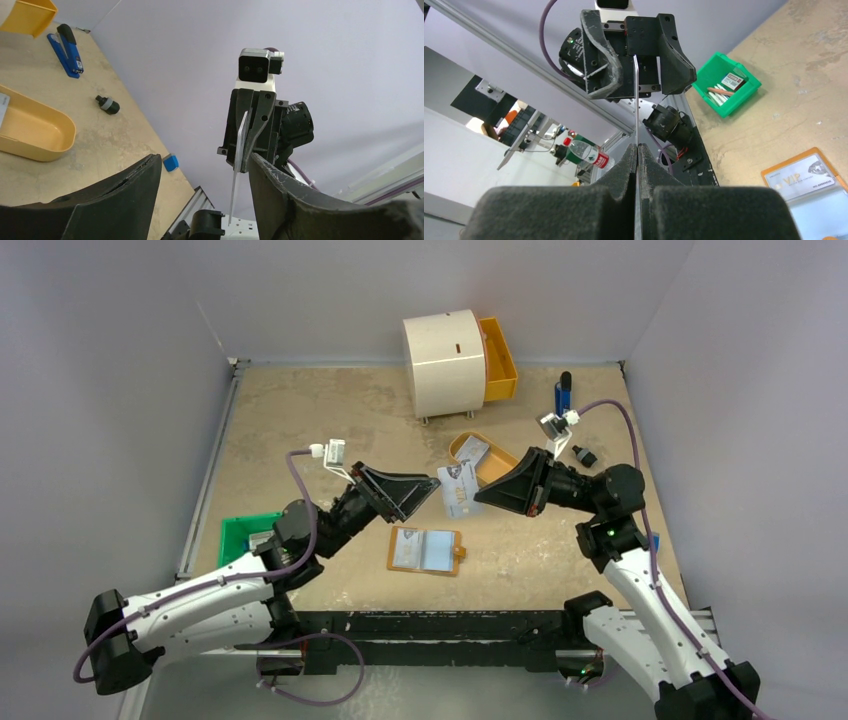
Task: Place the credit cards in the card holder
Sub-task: Pick up the credit card from the storage box.
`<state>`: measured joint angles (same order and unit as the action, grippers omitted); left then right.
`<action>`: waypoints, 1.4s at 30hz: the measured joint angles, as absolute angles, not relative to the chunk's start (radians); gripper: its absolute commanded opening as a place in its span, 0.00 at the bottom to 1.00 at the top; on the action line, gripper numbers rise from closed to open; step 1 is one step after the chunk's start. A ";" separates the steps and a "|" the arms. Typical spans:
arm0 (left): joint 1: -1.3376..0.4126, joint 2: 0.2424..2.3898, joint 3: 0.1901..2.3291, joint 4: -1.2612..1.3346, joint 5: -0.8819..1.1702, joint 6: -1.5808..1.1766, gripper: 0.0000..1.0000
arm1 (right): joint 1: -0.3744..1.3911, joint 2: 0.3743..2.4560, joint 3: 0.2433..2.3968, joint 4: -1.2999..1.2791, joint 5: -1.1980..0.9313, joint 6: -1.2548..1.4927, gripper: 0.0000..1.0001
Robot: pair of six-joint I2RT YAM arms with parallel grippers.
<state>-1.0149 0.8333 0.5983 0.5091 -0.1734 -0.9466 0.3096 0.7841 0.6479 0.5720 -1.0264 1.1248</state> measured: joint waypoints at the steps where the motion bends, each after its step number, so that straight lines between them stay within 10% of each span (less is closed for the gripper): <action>1: -1.015 0.838 0.598 0.515 -0.167 -0.947 0.59 | 0.310 0.784 0.648 0.580 -1.031 1.128 0.00; 23: -1.015 0.842 0.579 0.535 -0.160 -0.947 0.47 | 0.321 0.772 0.637 0.616 -1.040 1.153 0.00; 42: -1.015 0.808 0.558 0.582 -0.133 -0.947 0.66 | 0.334 0.757 0.637 0.607 -1.039 1.144 0.00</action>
<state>-1.0149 0.8082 0.5583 0.5819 -0.1333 -0.9466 0.3340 0.7570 0.6369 0.6071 -1.0386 1.1439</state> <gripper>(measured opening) 0.662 0.005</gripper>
